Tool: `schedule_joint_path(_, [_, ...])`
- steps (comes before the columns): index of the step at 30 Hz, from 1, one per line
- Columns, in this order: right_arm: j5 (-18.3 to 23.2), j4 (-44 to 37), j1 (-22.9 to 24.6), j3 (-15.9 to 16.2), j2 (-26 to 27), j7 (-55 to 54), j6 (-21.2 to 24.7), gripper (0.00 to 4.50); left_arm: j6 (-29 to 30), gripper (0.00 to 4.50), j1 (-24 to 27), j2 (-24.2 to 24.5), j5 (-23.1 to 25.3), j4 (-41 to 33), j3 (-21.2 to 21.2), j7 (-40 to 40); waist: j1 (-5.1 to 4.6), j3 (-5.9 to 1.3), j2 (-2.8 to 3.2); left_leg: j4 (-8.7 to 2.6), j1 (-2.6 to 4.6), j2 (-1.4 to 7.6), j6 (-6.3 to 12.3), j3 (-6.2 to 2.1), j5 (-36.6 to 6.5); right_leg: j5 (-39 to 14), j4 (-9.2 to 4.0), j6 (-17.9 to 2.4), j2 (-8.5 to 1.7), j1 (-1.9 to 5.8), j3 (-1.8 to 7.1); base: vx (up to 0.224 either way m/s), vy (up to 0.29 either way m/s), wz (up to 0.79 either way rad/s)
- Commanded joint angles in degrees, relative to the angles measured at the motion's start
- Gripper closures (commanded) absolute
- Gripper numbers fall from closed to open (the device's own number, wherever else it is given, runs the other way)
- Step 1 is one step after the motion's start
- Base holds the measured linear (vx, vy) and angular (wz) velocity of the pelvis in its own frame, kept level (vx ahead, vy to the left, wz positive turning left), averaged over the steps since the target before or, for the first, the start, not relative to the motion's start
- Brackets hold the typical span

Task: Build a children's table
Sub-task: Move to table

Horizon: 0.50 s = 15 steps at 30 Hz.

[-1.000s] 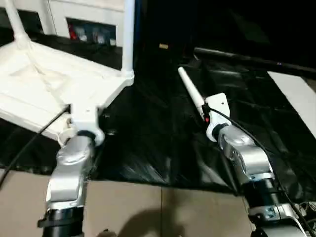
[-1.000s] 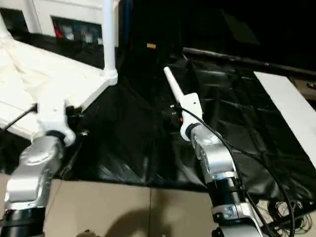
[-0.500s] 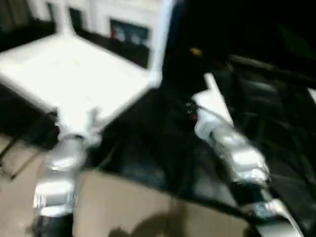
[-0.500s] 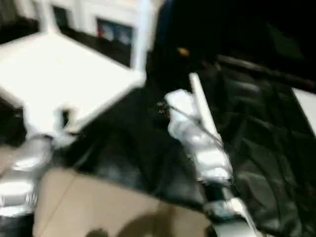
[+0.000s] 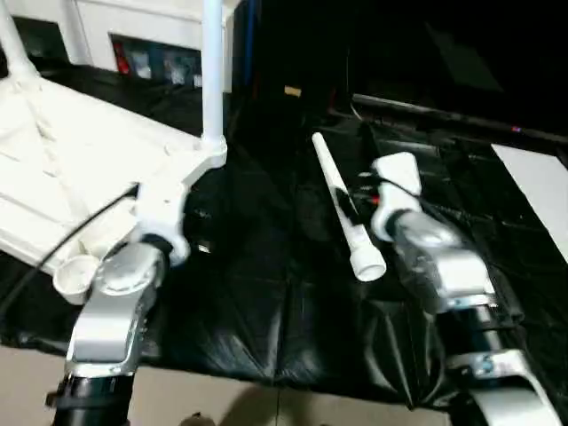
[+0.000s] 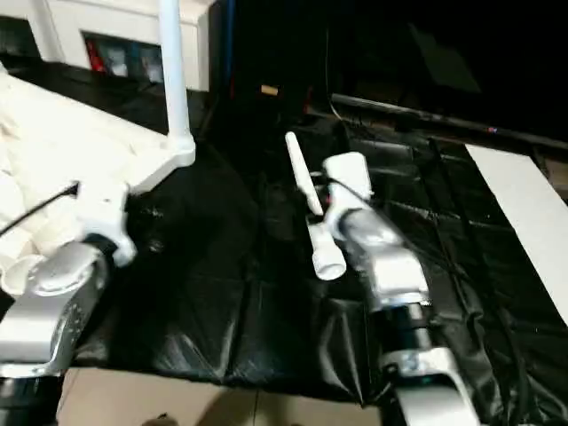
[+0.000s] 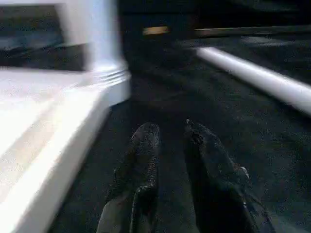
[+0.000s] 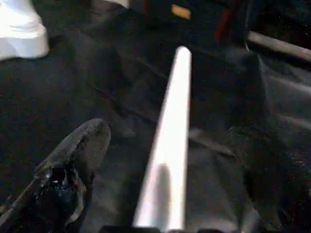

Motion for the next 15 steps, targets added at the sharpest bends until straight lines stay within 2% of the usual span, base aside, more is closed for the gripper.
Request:
schedule_joint_path(1, [0.69,3.94,-2.57,-1.65,-1.49,0.95,1.12,0.0,1.39,3.15,-1.38,1.37,-2.76,-0.76,-3.37,-6.46,-0.54,-3.01,1.68,-6.38,0.19,2.94,-3.59,-0.28,-10.36,-14.03,-4.04,-8.94,-4.45,2.78,2.63,0.0,0.0,0.0])
schedule_joint_path(2, [0.86,6.44,-3.94,-1.9,-1.83,1.6,1.53,0.0,1.65,3.15,-1.91,2.27,-3.12,-0.66,-4.17,-8.21,-0.5,-3.05,1.99,-6.42,0.13,2.97,-3.53,-0.29,-11.02,-15.15,-4.13,-8.7,-4.52,2.79,2.65,0.0,0.0,0.0])
schedule_joint_path(3, [0.95,7.97,-4.78,-2.07,-2.02,2.0,1.79,0.0,1.78,3.07,-2.26,2.78,-3.21,-0.52,-4.59,-9.07,-0.52,-3.0,1.62,-6.38,0.18,2.98,-2.74,0.02,-11.8,-18.32,-4.66,-8.18,-4.65,2.5,2.71,0.0,0.0,0.0])
schedule_joint_path(4, [0.64,10.37,-6.03,-1.98,-2.39,2.65,1.93,0.0,1.83,2.78,-2.81,3.48,-3.45,-0.26,-5.17,-10.21,-0.47,-3.08,1.83,-6.33,0.19,2.99,-2.55,0.1,-11.34,-18.56,-4.61,-8.36,-4.7,2.46,2.73,0.0,0.0,0.0])
schedule_joint_path(5, [0.35,12.6,-7.14,-1.79,-2.77,3.35,1.88,0.0,1.83,2.71,-3.36,3.98,-3.77,0.03,-5.64,-11.23,-0.46,-3.16,1.79,-6.32,-0.08,3.13,-2.22,0.41,-9.36,-17.31,-4.59,-8.63,-4.66,2.59,2.78,-0.026,-0.051,0.0])
schedule_joint_path(8, [0.96,16.36,-8.98,-1.32,-3.39,5.6,2.6,0.0,2.61,2.53,-4.59,4.23,-5.69,0.54,-6.09,-14.41,-0.36,-3.27,1.84,-6.29,-0.07,3.2,-1.88,0.95,-6.8,-13.69,-4.3,-9.79,-4.38,2.55,2.65,0.0,0.0,0.0])
schedule_joint_path(9, [1.04,19.37,-10.39,-0.66,-3.83,7.53,3.1,0.0,3.7,2.53,-5.49,5.05,-7.45,0.54,-7.24,-18.32,-0.27,-3.36,1.72,-6.23,-0.04,3.21,-1.75,1.06,-6.37,-12.85,-4.28,-9.95,-4.4,2.6,2.62,0.0,0.0,0.0])
schedule_joint_path(11, [1.01,22.64,-11.92,-0.16,-4.12,9.54,3.22,0.0,5.0,2.53,-6.5,6.3,-9.21,0.64,-8.94,-22.97,-0.35,-3.49,1.75,-6.23,-0.07,3.3,-1.43,1.13,-4.84,-10.62,-3.87,-11.23,-4.24,2.55,2.36,0.0,0.0,0.0])
schedule_joint_path(12, [0.85,24.56,-12.86,0.1,-4.21,10.37,3.45,0.0,5.75,2.53,-7.1,6.96,-9.78,1.05,-9.81,-24.84,-0.32,-3.54,1.97,-6.21,-0.04,3.34,-1.34,1.18,-4.28,-9.66,-3.72,-12.0,-4.26,2.47,2.28,0.0,0.0,0.0])
schedule_joint_path(15, [0.48,28.45,-14.64,0.35,-4.31,11.7,3.02,0.0,5.91,2.53,-8.2,8.15,-9.52,2.47,-11.42,-26.72,-0.26,-3.6,2.01,-6.13,-0.14,3.5,-1.33,1.25,-2.89,-7.21,-3.43,-13.02,-4.27,2.63,2.18,0.0,0.0,0.0])
